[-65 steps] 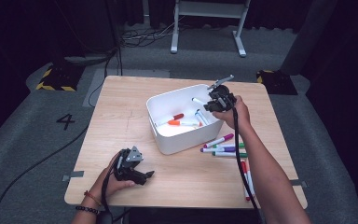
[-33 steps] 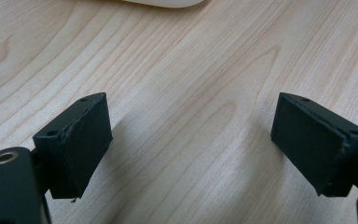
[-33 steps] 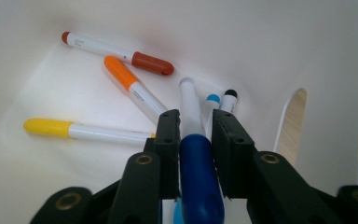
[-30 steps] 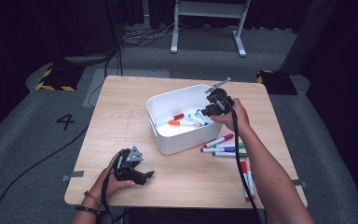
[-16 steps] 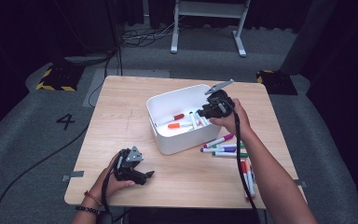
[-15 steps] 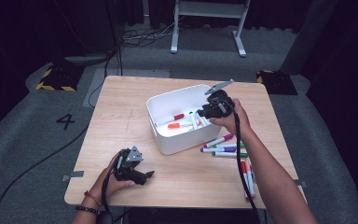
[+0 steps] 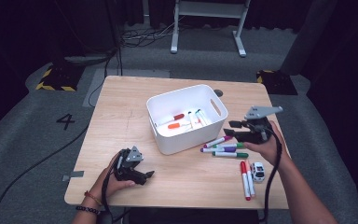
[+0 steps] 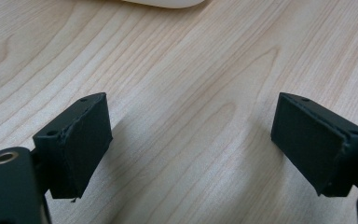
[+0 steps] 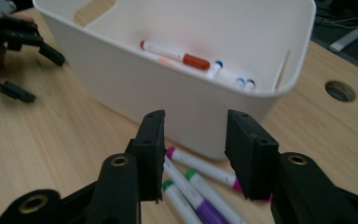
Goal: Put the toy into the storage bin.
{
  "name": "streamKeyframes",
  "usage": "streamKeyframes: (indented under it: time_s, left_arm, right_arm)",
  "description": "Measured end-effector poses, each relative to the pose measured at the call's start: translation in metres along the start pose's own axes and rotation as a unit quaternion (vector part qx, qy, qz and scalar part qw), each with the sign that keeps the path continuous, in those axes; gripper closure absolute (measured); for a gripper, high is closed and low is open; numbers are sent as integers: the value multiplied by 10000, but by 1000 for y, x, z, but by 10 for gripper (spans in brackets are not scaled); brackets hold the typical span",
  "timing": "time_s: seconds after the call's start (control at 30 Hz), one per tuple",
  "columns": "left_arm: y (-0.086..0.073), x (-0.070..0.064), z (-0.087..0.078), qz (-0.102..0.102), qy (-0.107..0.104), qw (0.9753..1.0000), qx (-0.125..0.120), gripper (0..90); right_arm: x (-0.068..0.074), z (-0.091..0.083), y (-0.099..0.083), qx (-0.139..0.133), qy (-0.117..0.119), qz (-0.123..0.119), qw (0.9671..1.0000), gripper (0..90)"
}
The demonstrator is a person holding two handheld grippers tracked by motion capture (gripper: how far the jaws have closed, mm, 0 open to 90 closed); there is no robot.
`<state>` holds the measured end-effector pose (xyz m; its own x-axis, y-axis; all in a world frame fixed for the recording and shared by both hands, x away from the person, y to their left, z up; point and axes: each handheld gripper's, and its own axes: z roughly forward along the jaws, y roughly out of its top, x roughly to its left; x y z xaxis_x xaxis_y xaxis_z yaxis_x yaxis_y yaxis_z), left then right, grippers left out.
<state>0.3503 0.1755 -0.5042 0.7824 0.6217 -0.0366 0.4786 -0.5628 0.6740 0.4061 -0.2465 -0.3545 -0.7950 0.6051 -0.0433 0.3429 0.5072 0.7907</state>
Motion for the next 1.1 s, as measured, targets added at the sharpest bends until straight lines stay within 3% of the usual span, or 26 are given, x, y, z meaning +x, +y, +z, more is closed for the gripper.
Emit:
streamKeyframes:
  time_s: [0.13, 0.17, 0.27, 0.3, 0.33, 0.4, 0.53, 0.77, 1.1]
  left_arm:
    - [0, 0, 0, -4, 48, 10000, -8, 124]
    - [0, 0, 0, -4, 48, 10000, -8, 124]
    - [0, 0, 0, -4, 48, 10000, -7, 124]
    - [0, 0, 0, -4, 48, 10000, -7, 124]
    - [0, 0, 0, -4, 48, 10000, -6, 123]
    - [0, 0, 0, -3, 47, 10000, -7, 124]
    - [0, 0, 0, -6, 52, 10000, -7, 124]
    - [0, 0, 0, -6, 50, 10000, -7, 124]
    - [0, 0, 0, -5, 50, 10000, -6, 124]
  right_arm:
    - [12, -19, -52, 161, -226, 96, 9996, 577]
    - [12, -19, -52, 161, -226, 96, 9996, 577]
    - [25, -17, -90, 493, -433, 84, 9978, 563]
    - [25, -17, -90, 493, -433, 84, 9978, 563]
    - [31, -15, -109, 645, -489, 144, 9966, 558]
    - [34, -13, -120, 723, -453, 207, 9961, 554]
    - [38, -8, -138, 914, -493, 342, 9940, 553]
    - [36, -3, -148, 1020, -515, 509, 9921, 548]
    - [42, 14, -150, 1244, -293, 442, 9908, 544]
